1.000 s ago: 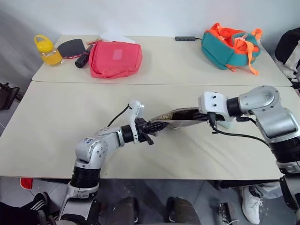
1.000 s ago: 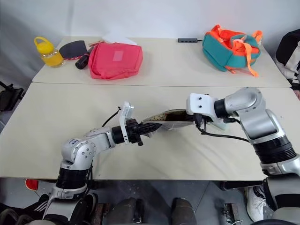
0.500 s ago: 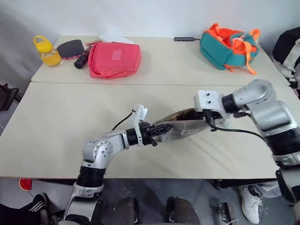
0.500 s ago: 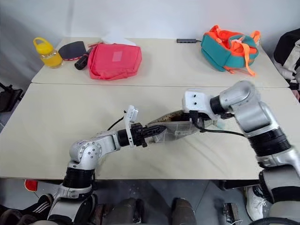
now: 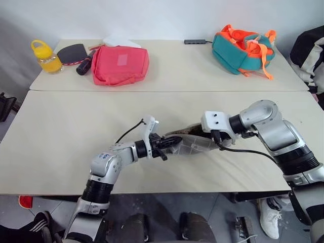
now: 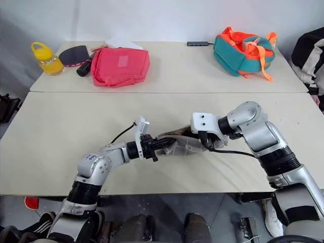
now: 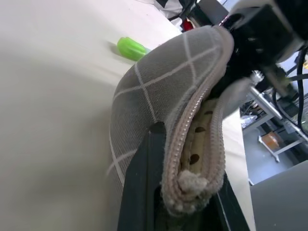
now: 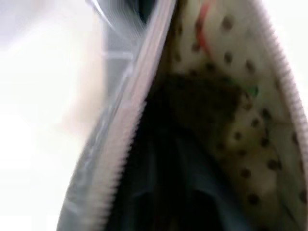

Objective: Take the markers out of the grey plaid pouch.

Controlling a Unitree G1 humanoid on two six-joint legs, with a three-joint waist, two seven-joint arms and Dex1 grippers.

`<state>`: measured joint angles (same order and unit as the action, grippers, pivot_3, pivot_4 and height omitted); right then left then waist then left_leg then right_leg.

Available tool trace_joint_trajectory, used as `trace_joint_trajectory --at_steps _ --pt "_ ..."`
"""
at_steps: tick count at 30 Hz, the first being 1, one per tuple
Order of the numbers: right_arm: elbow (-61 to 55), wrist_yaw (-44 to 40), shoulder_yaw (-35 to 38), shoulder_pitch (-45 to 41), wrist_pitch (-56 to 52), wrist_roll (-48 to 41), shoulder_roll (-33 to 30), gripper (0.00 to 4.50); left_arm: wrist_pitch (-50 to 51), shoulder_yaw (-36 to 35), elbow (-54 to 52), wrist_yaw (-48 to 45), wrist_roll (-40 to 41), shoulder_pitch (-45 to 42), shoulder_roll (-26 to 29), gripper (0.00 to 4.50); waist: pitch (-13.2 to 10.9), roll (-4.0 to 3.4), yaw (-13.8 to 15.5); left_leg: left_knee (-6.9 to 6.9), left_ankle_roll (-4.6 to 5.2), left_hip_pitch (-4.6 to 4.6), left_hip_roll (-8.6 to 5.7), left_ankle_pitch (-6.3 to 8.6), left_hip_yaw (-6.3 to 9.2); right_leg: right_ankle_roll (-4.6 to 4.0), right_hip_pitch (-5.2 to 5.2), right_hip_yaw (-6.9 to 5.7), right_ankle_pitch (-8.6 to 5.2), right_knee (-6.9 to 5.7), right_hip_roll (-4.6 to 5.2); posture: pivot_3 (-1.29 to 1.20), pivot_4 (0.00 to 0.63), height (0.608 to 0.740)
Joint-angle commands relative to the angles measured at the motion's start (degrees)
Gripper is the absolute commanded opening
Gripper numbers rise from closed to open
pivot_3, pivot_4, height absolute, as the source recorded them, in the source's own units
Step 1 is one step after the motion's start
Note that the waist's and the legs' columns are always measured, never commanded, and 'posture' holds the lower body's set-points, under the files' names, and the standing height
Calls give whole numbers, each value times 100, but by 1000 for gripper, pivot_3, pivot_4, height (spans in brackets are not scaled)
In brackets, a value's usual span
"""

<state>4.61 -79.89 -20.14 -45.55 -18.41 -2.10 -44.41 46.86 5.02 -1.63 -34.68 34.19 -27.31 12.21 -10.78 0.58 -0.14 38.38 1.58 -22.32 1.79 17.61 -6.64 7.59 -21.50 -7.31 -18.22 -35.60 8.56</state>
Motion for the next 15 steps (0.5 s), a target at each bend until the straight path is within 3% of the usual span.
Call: trace_joint_trajectory --at_steps 1,15 --pt "-78 184 -41 130 428 236 -1 1860 30 -129 -59 67 -12 76 32 0 0 0 0 0 0 0 0 0 0 0 1 0 0 0 0 0 150 740" --pt "303 586 -321 358 823 674 572 1860 36 -116 -68 58 -73 182 92 0 0 1 -25 -1 -1 5 1 0 -4 0 0 4 0 -3 -1 0 150 740"
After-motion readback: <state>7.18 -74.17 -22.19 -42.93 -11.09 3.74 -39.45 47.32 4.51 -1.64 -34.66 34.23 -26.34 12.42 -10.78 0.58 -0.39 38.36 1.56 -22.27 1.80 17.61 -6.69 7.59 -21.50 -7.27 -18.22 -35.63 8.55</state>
